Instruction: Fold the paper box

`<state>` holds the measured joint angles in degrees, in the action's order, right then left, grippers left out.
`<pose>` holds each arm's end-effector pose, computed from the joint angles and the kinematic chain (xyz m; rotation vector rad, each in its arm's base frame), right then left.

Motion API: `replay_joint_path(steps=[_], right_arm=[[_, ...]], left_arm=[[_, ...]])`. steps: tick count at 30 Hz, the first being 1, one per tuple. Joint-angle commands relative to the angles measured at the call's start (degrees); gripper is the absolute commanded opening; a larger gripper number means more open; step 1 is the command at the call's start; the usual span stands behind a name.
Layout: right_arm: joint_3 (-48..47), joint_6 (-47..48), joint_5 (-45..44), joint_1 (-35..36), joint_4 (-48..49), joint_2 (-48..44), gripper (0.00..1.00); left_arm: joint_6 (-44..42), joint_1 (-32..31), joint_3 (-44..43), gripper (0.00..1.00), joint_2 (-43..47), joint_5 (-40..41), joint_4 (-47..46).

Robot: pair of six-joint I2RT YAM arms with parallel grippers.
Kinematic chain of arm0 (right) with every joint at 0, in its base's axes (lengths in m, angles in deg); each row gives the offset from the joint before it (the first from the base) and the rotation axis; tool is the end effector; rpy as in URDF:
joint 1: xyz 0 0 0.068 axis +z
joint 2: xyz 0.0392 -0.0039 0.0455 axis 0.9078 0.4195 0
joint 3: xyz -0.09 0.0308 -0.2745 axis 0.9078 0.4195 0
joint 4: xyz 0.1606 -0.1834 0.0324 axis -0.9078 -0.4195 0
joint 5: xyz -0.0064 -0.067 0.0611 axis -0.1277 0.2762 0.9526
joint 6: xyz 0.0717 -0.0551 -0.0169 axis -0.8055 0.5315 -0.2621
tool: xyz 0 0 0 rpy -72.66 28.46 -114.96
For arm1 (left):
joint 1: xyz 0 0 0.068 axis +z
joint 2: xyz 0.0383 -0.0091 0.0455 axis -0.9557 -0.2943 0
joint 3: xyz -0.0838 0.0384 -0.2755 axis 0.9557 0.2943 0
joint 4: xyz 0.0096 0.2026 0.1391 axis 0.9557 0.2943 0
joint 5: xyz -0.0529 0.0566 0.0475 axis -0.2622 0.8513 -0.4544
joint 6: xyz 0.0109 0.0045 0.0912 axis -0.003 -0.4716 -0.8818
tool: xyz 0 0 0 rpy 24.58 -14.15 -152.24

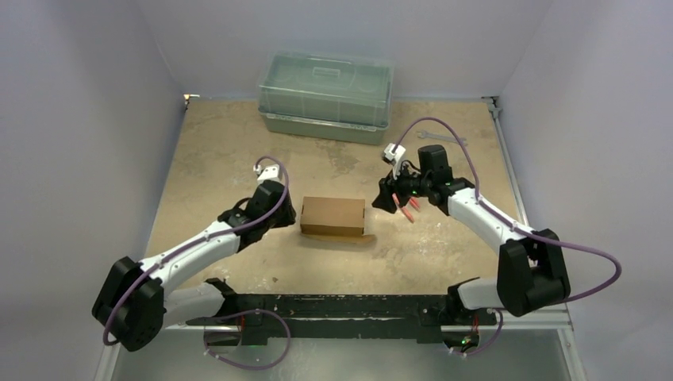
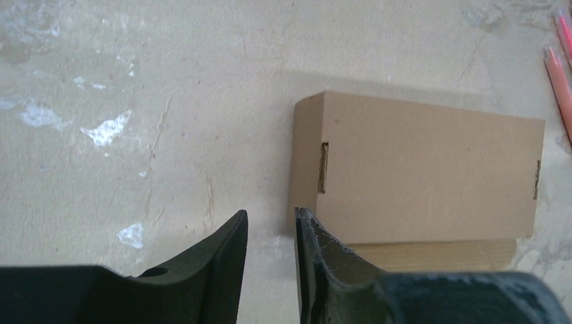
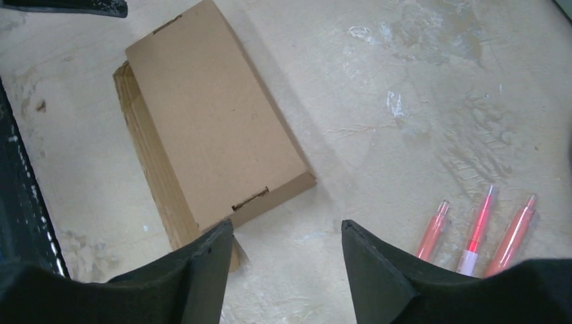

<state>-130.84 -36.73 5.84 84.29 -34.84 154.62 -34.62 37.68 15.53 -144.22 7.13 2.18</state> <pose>0.2627 0.1429 0.2331 -0.9528 2.0144 0.7643 0.2125 -0.1232 0.2000 -0.2216 2.3345 -0.3418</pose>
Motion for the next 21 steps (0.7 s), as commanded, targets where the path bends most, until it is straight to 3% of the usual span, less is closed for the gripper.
replay_joint_path(steps=[1,4,6,11,16,21], right_arm=[[-3.02,11.05,10.12,-0.67,-5.37,-1.32,0.68],[-4.47,11.35,14.15,-0.69,-4.86,0.30,0.77],[-6.50,8.66,16.58,-0.65,-3.80,3.39,0.77],[-10.63,2.06,17.46,-0.66,-1.98,11.06,0.75],[-11.19,1.47,13.80,-0.67,-0.45,13.59,0.81],[-11.34,1.26,13.11,-0.64,-0.45,14.57,0.84]], left_arm=[[2.57,0.38,4.13,0.36,6.93,-4.60,1.50],[5.05,0.31,7.51,0.53,12.29,-8.71,-1.25],[5.83,0.31,9.92,0.63,14.21,-11.42,-4.61],[4.68,0.79,9.94,0.77,11.94,-14.06,-11.09],[1.34,2.03,5.75,0.79,2.36,-12.12,-11.50],[-0.85,2.57,3.42,0.64,-4.83,-11.54,-12.87]])
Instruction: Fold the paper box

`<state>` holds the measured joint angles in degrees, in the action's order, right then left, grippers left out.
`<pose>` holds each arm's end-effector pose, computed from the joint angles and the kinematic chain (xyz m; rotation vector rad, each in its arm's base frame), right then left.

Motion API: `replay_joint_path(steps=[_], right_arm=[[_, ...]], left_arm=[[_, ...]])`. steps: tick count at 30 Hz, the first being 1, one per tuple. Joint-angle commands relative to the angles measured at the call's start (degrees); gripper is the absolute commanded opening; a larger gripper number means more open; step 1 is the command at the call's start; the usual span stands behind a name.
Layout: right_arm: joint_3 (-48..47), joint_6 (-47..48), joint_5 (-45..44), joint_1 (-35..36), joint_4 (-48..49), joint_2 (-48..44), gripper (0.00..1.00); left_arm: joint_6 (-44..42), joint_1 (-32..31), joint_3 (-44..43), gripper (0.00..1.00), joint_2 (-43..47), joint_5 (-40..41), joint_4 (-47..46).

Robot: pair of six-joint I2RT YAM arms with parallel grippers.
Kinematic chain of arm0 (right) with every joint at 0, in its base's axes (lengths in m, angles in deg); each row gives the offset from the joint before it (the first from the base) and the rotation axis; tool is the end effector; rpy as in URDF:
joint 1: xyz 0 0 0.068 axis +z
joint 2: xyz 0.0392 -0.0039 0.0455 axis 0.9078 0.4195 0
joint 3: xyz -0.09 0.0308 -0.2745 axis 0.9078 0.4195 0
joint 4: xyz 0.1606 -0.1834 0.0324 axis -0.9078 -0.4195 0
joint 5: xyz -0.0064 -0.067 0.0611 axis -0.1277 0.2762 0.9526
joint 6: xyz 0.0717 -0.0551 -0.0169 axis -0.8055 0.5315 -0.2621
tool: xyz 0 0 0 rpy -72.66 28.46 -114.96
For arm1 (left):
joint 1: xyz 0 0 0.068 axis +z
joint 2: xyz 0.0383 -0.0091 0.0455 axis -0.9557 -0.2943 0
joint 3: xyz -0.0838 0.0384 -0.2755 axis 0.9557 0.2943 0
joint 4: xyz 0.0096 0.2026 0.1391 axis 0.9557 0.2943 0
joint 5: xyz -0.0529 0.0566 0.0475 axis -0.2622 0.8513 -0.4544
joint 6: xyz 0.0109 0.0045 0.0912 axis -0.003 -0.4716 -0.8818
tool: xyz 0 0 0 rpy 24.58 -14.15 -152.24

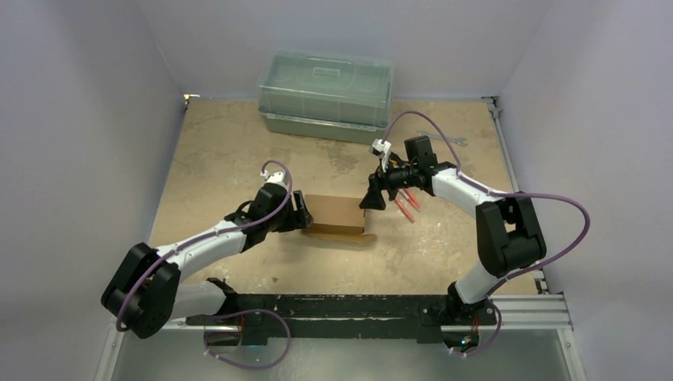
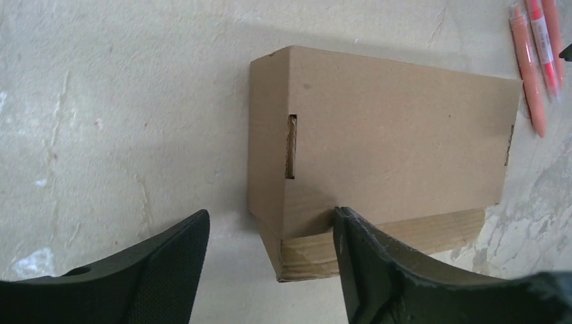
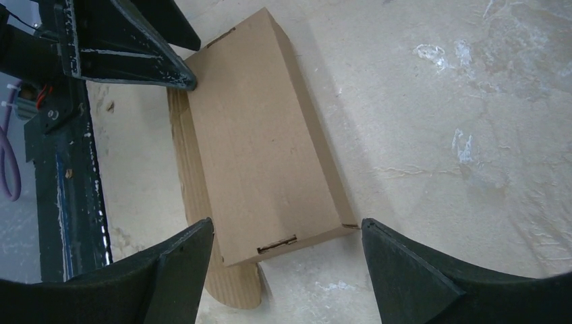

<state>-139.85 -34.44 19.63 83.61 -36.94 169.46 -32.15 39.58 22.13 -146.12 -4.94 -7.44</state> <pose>0.2999 0.1668 0.2125 -1.0505 2.0134 1.0592 0.2077 -0.1308 0.1709 -0.2144 2.4000 -0.5758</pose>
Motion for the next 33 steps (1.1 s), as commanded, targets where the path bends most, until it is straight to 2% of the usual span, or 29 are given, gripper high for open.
replay_joint_path(steps=[1,5,11,16,18,21,24,28,29,31,32,33], right_arm=[[-2.29,-1.14,-0.69,0.04,1.70,-0.01,0.84],[-1.52,-2.09,-0.58,-0.41,2.74,0.85,0.84],[0.86,-2.36,1.45,-2.02,4.11,-0.94,0.83],[0.65,7.10,4.37,-2.44,-1.64,-4.52,0.83],[-0.39,12.15,5.33,-3.01,-6.52,-5.73,0.83],[1.23,16.96,5.66,-3.22,-8.29,-9.81,0.83],[3.38,21.42,5.34,-3.24,-8.86,-15.07,0.83],[6.73,26.80,5.33,-3.30,-7.13,-22.28,0.85],[7.82,27.82,6.04,-3.42,-6.05,-23.83,0.96],[9.02,22.64,8.99,-4.32,-3.52,-24.87,0.99],[9.28,18.46,12.28,-5.23,-1.87,-24.19,0.99],[8.92,18.92,16.04,-6.13,-3.42,-23.01,0.99]], left_arm=[[-3.55,0.71,-3.33,0.60,-3.72,0.50,-3.50],[-5.06,1.02,-3.97,0.52,-6.30,0.50,-3.83],[-9.91,1.97,-7.59,0.49,-12.18,-0.24,-1.81],[-14.04,2.71,-13.06,0.51,-15.61,1.53,1.46],[-15.31,2.77,-15.00,0.58,-13.40,4.49,3.00],[-16.59,2.80,-16.96,0.72,-6.35,7.76,3.81],[-17.78,2.83,-17.02,0.78,0.51,6.88,3.70],[-15.53,2.80,-11.43,0.84,10.67,-1.86,-2.23],[-13.35,2.80,-8.48,0.91,13.47,-5.23,-6.31],[-7.99,2.78,-2.92,0.96,17.26,-11.58,-13.68],[-5.31,2.75,-0.74,0.97,18.22,-13.10,-16.36],[-2.22,2.67,1.59,0.90,18.54,-14.76,-18.83]])
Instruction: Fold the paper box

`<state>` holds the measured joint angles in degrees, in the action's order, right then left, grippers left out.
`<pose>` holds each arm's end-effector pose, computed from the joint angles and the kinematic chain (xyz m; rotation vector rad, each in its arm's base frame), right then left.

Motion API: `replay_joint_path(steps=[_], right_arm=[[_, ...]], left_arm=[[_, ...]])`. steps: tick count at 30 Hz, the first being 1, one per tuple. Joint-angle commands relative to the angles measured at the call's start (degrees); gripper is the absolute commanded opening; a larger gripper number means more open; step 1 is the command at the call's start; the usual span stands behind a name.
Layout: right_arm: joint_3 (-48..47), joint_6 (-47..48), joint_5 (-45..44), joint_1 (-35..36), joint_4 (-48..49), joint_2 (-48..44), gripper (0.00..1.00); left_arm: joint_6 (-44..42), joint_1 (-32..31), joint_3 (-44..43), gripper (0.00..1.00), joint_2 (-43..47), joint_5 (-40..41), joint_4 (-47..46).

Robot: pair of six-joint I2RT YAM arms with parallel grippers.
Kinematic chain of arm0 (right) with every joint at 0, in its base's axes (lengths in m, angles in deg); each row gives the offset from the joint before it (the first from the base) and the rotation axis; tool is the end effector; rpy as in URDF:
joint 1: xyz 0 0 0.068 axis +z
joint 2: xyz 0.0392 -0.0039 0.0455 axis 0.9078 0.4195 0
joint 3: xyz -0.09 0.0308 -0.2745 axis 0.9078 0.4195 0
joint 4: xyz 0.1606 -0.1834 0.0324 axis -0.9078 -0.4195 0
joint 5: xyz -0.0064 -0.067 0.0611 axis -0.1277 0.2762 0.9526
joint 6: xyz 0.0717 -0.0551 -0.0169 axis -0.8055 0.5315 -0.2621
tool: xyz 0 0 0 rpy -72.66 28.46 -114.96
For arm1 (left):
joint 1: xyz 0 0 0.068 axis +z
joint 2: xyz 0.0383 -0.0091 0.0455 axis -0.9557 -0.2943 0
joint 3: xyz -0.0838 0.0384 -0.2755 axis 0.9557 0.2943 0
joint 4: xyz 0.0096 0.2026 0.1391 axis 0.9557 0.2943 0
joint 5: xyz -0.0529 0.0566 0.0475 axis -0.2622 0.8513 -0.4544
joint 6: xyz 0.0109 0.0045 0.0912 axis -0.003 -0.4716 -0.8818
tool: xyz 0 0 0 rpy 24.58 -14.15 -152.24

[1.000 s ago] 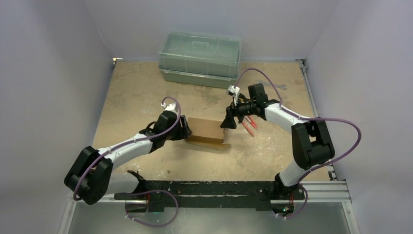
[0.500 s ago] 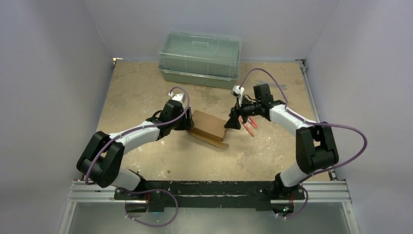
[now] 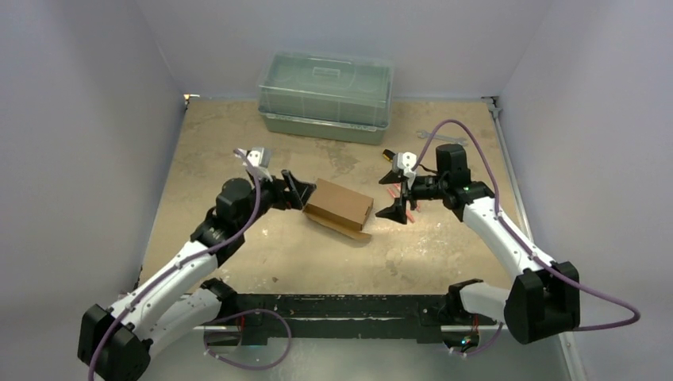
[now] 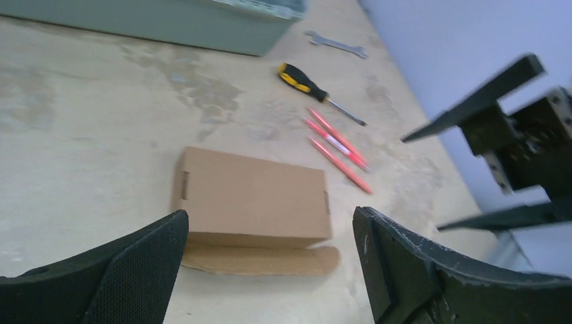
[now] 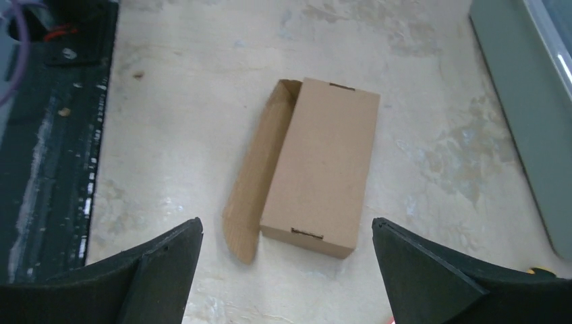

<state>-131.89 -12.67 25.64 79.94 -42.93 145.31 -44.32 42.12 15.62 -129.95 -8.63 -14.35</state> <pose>0.2209 0.1292 0.2790 -1.3254 1.5232 0.8277 0.2024 -0.1212 0.2922 0.0192 1.8849 -0.7490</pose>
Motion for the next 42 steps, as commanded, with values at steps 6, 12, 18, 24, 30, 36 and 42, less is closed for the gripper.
replay_joint_path(steps=[6,12,18,24,30,36,42], right_arm=[[-3.35,16.63,5.97,-3.39,-14.33,3.60,0.99],[-2.64,15.92,4.96,-3.73,-11.85,2.41,0.99],[-2.47,15.87,4.96,-3.69,-11.80,2.98,0.99],[-2.38,15.97,5.17,-3.67,-11.94,3.54,0.98],[-2.47,16.14,5.25,-3.75,-12.19,4.40,0.98],[-2.74,16.53,5.25,-3.72,-12.87,5.42,0.98],[-2.88,16.76,5.59,-3.71,-13.34,6.08,0.98]], left_arm=[[4.18,-18.87,12.62,0.77,1.85,1.80,-17.78],[-15.81,-38.92,13.49,0.77,-7.62,16.96,-26.13],[-27.18,-42.08,8.45,0.78,-20.50,22.84,-29.43],[-29.66,-42.16,2.39,0.64,-29.85,26.91,-27.94],[-29.71,-42.19,1.44,0.60,-36.02,27.01,-31.99],[-33.39,-42.19,-0.89,0.58,-40.15,25.75,-33.25],[-37.75,-42.19,-3.21,0.52,-44.04,27.77,-32.40]])
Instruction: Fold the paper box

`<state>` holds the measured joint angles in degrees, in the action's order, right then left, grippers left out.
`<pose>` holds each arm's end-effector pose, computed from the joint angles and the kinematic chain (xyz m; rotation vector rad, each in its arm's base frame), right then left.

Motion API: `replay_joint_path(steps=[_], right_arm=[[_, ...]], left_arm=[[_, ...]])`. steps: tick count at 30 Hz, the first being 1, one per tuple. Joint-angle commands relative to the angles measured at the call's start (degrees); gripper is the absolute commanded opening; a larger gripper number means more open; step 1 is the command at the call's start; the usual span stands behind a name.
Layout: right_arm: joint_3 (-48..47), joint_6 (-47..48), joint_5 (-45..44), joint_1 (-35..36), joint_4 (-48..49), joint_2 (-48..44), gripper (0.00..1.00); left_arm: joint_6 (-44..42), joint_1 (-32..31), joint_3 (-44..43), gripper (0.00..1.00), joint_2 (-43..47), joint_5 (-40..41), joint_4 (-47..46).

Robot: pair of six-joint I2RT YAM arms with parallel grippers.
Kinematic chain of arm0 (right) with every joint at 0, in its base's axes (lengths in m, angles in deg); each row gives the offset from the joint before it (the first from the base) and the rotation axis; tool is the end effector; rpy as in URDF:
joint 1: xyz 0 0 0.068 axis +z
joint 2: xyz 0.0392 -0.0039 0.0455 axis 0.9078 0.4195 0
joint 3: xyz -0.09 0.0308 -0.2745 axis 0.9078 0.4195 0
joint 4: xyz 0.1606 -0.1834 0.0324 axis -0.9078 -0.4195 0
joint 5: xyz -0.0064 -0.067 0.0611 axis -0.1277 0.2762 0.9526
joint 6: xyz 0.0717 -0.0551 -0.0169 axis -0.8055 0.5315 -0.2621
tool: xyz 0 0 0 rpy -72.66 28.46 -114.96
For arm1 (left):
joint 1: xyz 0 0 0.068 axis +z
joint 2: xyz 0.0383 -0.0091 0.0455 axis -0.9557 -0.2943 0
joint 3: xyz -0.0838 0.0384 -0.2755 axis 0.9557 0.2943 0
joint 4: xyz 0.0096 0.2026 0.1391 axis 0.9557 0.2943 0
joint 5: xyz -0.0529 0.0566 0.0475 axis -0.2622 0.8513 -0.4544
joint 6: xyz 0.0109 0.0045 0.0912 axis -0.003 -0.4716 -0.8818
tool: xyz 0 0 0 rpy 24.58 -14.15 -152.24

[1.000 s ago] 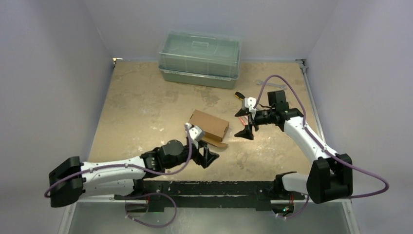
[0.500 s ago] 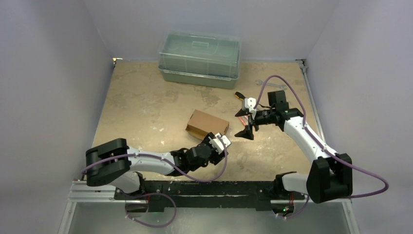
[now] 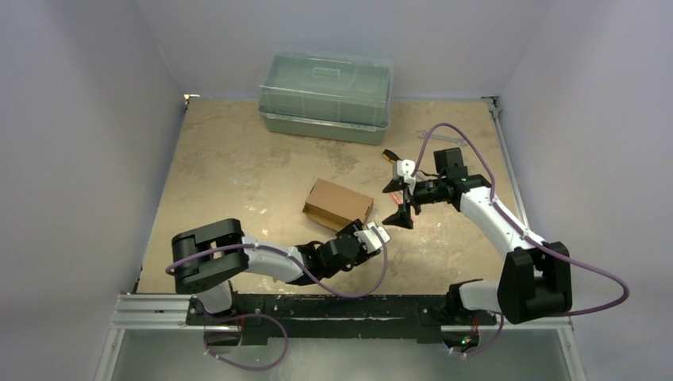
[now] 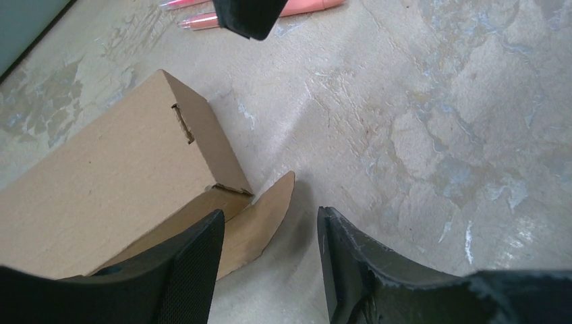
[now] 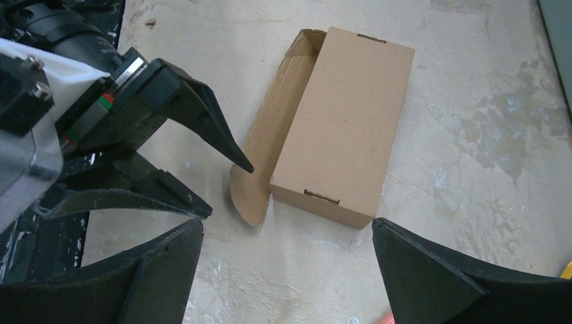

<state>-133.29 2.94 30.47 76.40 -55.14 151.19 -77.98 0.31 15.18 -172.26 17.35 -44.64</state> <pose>0.2240 0.1181 0.2509 -1.4343 1.5333 0.8964 0.1384 -0.3219 0.1676 0.9960 1.7218 -0.3318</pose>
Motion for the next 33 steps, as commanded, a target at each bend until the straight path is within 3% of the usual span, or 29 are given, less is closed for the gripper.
replay_joint_path(steps=[1,9,15,23,28,33], right_arm=[[-1.55,1.17,0.77,-0.14,-1.26,0.27,0.98],[-1.79,1.81,0.77,-0.21,-1.92,0.93,0.98],[-1.86,1.94,0.69,-0.16,-2.19,1.27,0.98],[-2.07,1.94,0.77,-0.18,-2.40,1.63,0.98],[-2.12,1.93,0.77,-0.20,-2.54,1.77,0.98],[-2.04,1.87,0.64,-0.17,-2.54,1.96,0.98]], left_arm=[[-4.66,-0.37,-3.08,0.51,-2.10,2.11,-1.79],[-6.12,-0.37,-3.96,0.41,-3.99,1.57,-0.13],[-5.88,-0.37,-4.65,0.25,-5.64,1.56,-0.22],[-5.22,-0.37,-4.22,0.22,-5.72,2.40,-0.78],[-4.91,-0.37,-4.72,0.08,-6.21,2.19,-0.50],[-3.41,-0.37,-5.12,0.06,-6.54,2.35,0.47]])
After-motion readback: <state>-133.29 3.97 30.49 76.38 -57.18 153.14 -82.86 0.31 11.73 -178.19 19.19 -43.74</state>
